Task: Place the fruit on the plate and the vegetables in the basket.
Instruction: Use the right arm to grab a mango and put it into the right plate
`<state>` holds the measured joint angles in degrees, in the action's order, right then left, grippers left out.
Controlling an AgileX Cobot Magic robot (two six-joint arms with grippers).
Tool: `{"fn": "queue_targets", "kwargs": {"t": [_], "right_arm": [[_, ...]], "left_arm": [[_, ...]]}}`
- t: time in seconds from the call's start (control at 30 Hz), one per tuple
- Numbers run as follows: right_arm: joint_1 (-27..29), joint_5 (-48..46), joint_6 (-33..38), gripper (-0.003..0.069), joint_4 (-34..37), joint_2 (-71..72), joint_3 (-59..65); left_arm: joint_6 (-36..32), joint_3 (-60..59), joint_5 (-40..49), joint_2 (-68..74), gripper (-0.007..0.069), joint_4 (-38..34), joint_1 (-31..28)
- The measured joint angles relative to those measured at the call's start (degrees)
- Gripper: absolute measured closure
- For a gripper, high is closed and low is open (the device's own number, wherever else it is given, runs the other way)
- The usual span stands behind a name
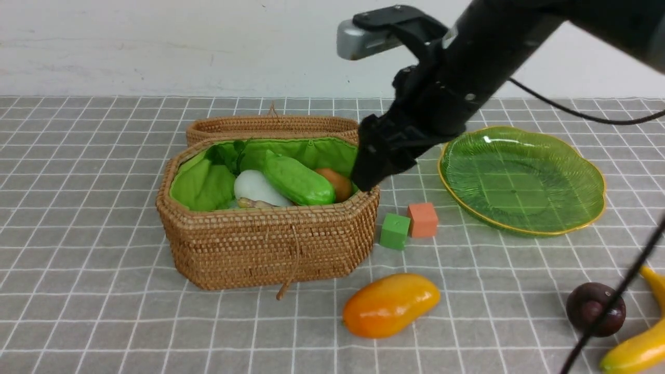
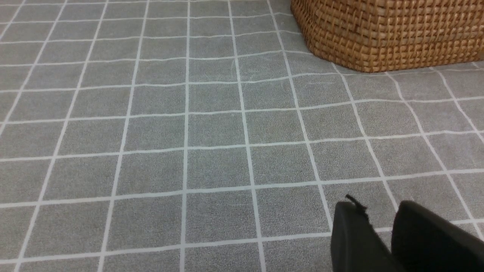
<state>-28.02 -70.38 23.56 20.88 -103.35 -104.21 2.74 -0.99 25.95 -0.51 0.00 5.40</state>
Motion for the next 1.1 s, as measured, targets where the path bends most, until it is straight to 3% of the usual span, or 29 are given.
{"fn": "queue_targets", "kwargs": {"t": [0.27,0.37,0.43,0.63,1.1], "right_arm": [[-5.22,1.56,14.93,0.0045,4.89,6.02,18.16],[-8.72,8.18,26.46,0.0048,-3.81,5.55,22.65],[-9.91,11.59,29.81,0.0049,-10.27,4.14,23.71],[-10.92,18.76,30.33,0.0056,-21.39,-1.18,23.97],[-10.92,18.02,33.1,0.011,-24.5,-8.94,23.34]], "left_arm": [[0.0,0.0,0.0,0.0,0.0449,0.0,0.0],[0.0,0.0,0.0,0.0,0.0444,0.0,0.0],[0.0,0.0,0.0,0.0,0.044,0.0,0.0],[0.0,0.0,0.0,0.0,0.0434,0.0,0.0],[0.0,0.0,0.0,0.0,0.0424,0.0,0.0]]}}
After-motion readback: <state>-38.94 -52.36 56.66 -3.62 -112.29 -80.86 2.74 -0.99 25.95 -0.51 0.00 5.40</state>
